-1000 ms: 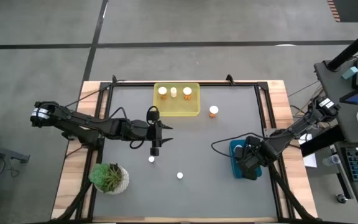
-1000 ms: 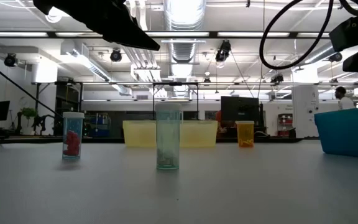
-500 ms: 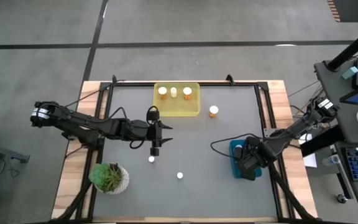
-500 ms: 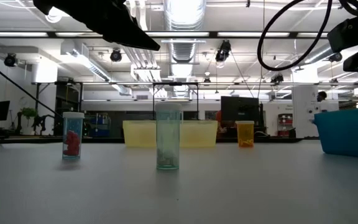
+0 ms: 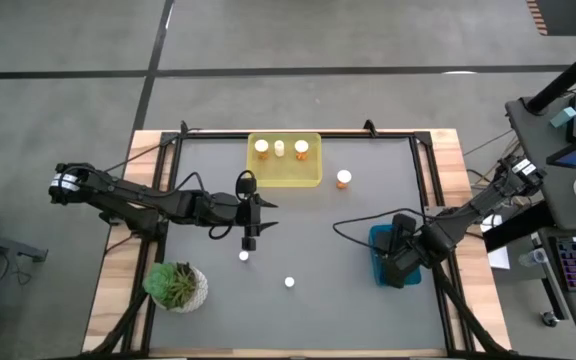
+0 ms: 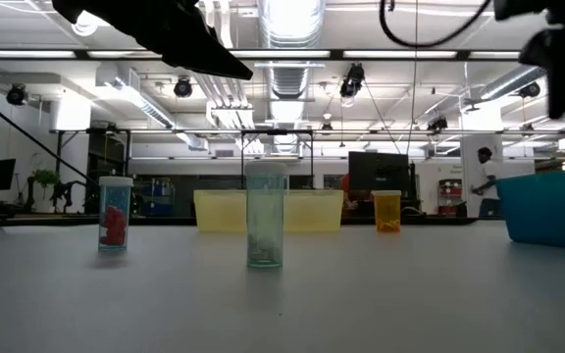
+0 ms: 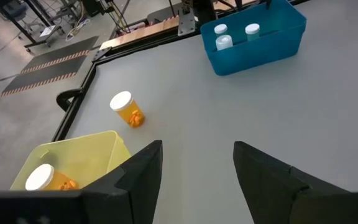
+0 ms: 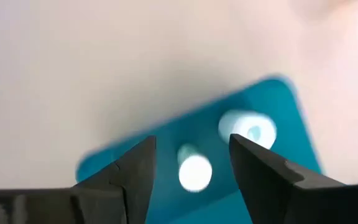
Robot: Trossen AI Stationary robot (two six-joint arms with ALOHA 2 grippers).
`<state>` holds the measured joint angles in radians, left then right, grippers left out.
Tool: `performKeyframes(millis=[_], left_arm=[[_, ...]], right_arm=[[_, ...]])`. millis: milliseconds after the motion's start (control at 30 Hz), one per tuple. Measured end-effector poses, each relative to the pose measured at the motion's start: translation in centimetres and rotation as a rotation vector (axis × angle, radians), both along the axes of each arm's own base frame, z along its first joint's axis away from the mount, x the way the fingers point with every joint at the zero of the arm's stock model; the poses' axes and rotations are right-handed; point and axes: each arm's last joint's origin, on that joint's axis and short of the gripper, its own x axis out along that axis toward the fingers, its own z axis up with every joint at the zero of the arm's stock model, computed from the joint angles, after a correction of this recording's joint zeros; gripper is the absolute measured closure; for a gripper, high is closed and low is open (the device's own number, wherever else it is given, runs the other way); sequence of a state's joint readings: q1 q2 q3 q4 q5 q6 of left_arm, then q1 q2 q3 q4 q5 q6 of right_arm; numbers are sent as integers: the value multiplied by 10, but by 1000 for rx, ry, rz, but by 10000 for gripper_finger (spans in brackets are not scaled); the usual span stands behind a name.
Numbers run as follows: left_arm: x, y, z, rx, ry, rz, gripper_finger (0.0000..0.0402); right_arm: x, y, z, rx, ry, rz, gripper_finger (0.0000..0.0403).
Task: Pick and place medicine bottles into bin by pill shape (circle, oval)
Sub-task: Put the blue pill bottle into the yellow bin
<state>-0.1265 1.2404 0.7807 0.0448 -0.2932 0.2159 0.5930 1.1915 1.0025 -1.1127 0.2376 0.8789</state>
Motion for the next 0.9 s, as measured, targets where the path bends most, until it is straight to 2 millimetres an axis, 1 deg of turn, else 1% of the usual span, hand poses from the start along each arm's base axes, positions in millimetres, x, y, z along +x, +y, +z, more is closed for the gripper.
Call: performKeyframes(millis=[167, 333, 467, 633, 800, 900], left_arm=[[0, 0, 0, 0, 0, 0, 220], [0, 0, 0, -1, 0, 0, 220], [0, 0, 0, -1, 0, 0, 220], [0, 0, 0, -1, 0, 0, 220], [0, 0, 0, -7, -1, 3, 220], [0, 0, 0, -43, -8, 18, 220]], right_arm=[[11, 3, 17, -54, -153, 30, 209], [23, 8, 23, -114, -317, 88, 209], [32, 11, 18, -200, -445, 152, 209], [43, 12, 8, -355, -599, 231, 209], [58, 7, 2, -420, -758, 307, 209], [65, 0, -4, -430, -874, 375, 209]])
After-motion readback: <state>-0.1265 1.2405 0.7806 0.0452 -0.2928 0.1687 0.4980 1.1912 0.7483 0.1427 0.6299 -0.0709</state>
